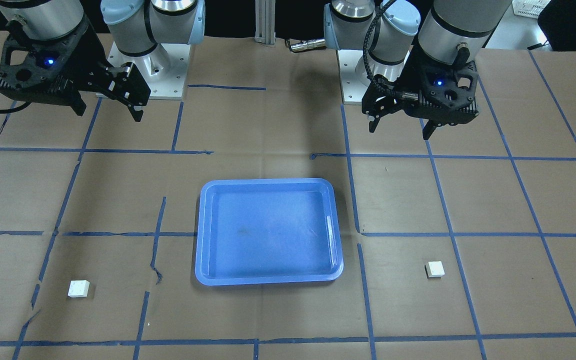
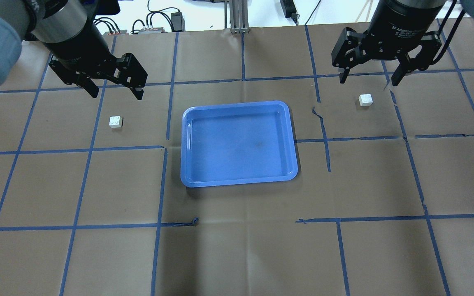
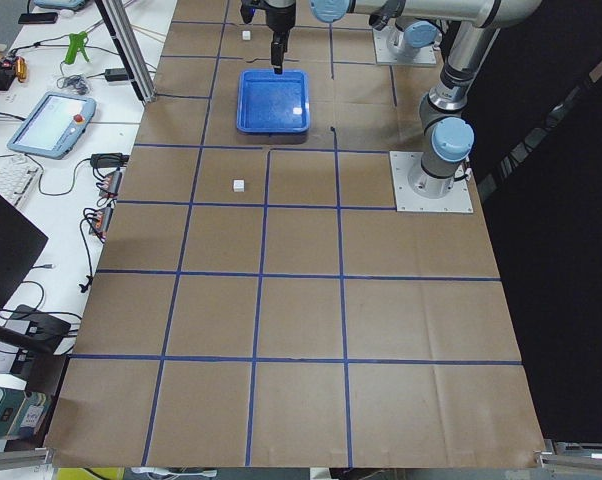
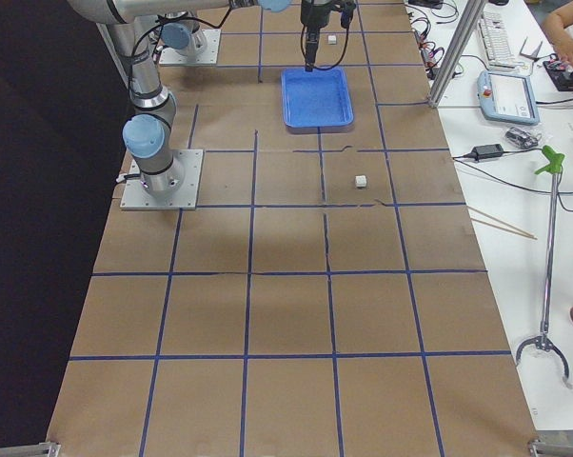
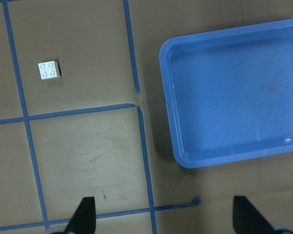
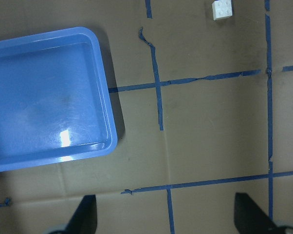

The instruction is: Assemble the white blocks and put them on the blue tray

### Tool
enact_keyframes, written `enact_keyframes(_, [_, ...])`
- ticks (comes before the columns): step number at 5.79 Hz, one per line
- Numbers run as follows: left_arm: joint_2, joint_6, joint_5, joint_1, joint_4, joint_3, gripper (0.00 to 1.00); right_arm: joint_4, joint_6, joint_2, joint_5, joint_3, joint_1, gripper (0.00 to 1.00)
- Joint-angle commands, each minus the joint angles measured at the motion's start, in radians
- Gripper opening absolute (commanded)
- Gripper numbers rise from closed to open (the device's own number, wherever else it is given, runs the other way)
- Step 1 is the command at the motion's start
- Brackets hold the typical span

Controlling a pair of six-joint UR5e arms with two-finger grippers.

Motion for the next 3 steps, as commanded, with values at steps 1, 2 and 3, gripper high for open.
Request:
enact_keyframes(1, [-0.004, 0.036, 0.003, 0.004, -0.004, -0.009, 0.99, 0.0, -0.023, 0.001, 0.012, 0.0, 0.0, 1.0])
enact_keyframes(2, [-0.034, 0.032, 0.011, 0.042, 0.002, -0.015, 0.99, -0.004, -0.132, 0.001, 0.001, -0.002, 0.0, 1.0])
enact_keyframes(3, [-0.126, 0.026, 0.017, 0.085, 0.042, 0.003, 0.99, -0.041, -0.214, 0.004, 0.0, 0.0, 0.0, 1.0])
